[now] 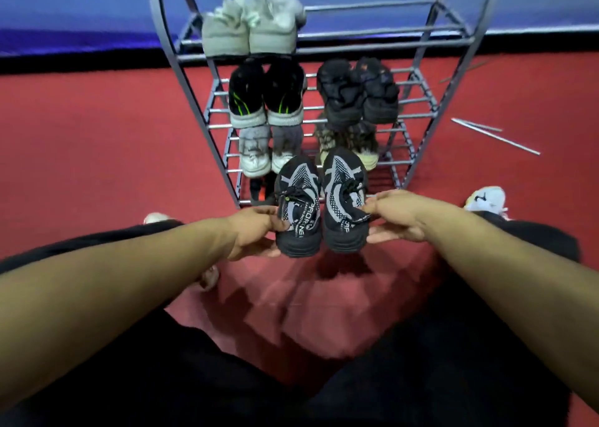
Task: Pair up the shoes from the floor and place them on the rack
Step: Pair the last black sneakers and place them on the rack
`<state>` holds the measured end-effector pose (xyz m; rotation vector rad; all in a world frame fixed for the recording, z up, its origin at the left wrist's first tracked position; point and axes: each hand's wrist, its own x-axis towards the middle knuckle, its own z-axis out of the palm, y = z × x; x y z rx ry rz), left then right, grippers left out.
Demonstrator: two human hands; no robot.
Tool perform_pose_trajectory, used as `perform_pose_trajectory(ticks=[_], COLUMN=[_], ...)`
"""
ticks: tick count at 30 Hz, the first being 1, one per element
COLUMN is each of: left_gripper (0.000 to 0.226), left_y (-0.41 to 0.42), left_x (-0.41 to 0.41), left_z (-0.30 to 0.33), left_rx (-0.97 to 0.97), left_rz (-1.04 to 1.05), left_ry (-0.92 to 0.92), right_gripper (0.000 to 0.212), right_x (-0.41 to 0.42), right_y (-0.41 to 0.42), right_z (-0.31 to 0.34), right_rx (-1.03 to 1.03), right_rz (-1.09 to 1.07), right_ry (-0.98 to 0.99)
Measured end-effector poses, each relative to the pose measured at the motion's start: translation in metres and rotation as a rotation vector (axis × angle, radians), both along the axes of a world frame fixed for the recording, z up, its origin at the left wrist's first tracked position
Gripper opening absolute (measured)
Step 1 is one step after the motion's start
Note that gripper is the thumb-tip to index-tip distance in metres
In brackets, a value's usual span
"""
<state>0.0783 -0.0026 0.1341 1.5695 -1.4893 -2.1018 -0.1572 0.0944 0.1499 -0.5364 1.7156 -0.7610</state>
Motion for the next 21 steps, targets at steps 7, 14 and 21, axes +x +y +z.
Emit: perform_pose_trajectory(ticks=[7, 14, 21], left_gripper=[0.016, 0.025, 0.013], left_y=[0.005, -0.032, -0.105], left_x=[-0.014, -0.066, -0.145], left_z=[0.081, 0.149, 0.188], left_rx=[-0.192, -0.405, -0.467], left_rz=[-0.049, -0.02, 0.005], left_ry=[0.124, 0.266, 0.246], right_gripper=[0.007, 0.009, 0.014], right_x=[-0.013, -0.054, -0.117], right_y=[0.024, -0.01, -0.087], right_z=[0.092, 0.164, 0.193], right_rx=[-0.186, -0.322, -0.349], right_rz=[-0.068, -0.07, -0.205], right_ry=[0.068, 0.16, 0.294])
